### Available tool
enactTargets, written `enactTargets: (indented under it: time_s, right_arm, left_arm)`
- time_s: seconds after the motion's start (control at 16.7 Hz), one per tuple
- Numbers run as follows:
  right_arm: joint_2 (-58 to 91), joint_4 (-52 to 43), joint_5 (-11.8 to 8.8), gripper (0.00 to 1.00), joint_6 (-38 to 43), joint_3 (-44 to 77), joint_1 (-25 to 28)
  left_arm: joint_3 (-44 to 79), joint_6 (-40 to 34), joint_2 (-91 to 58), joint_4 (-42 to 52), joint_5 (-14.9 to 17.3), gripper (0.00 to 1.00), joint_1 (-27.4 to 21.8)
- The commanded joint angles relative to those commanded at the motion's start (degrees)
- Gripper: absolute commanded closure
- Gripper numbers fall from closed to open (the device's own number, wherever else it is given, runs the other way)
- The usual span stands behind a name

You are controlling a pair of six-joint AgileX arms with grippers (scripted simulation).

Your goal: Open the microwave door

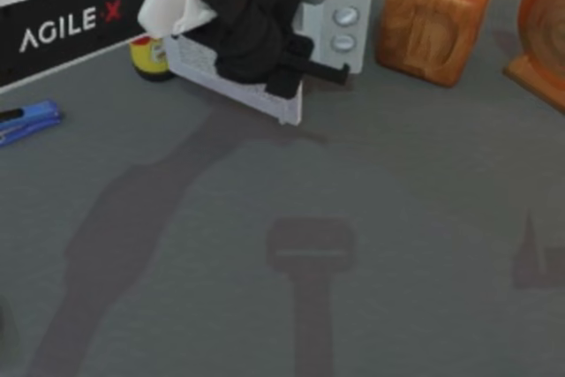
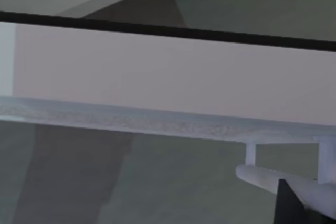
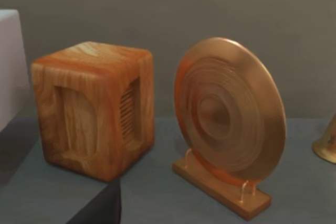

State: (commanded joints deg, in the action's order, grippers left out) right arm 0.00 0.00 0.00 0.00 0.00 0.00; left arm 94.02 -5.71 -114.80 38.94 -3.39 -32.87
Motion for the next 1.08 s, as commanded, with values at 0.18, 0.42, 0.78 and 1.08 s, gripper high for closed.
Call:
enactTargets:
  time_s: [0.18,0.42,0.78,1.08]
  right_arm:
    - [0.0,0.0,0.0,0.0,0.0,0.0,0.0]
    - [0.0,0.0,0.0,0.0,0.0,0.0,0.0]
    - [0.0,0.0,0.0,0.0,0.0,0.0,0.0]
    - [0.0,0.0,0.0,0.0,0.0,0.0,0.0]
  left_arm:
    - [-0.22,-0.22,0.03,-0.04,0.6,1.0,-0.44]
    - [-2.6,2.84,1.83,-0.92,1.77,1.0,0.71]
    - [-3.07,3.45,2.14,-1.07,2.0,1.0,0.93]
    - [-3.07,3.45,2.14,-1.07,2.0,1.0,0.93]
